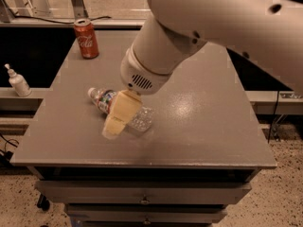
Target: Pick water bottle
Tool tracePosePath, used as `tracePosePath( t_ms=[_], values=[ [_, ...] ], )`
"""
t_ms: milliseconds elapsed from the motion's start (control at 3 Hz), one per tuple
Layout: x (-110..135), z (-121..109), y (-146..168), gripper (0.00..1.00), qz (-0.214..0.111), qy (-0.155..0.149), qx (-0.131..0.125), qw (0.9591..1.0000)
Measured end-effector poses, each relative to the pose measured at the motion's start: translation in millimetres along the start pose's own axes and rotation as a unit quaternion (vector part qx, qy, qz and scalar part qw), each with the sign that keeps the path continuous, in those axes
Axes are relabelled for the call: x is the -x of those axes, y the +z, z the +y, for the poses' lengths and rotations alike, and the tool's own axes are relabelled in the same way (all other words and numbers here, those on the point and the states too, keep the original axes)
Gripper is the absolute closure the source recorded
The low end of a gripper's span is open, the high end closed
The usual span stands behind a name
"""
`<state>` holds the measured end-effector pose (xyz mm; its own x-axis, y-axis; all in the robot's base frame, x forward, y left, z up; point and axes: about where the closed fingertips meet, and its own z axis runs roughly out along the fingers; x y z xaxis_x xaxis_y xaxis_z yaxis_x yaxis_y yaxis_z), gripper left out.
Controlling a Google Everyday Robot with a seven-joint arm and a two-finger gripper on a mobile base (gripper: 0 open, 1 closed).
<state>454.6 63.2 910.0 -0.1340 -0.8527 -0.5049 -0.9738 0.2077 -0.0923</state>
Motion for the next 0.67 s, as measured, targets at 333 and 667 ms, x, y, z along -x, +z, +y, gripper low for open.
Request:
tracePosePath(
  t_ms=[333, 667],
  values=[
    [5, -15, 29, 0.00, -0.007, 0.001, -0.006, 1.0000],
    [-1, -22, 57, 0.00, -0.004, 0.011, -0.002, 0.9999]
  ],
)
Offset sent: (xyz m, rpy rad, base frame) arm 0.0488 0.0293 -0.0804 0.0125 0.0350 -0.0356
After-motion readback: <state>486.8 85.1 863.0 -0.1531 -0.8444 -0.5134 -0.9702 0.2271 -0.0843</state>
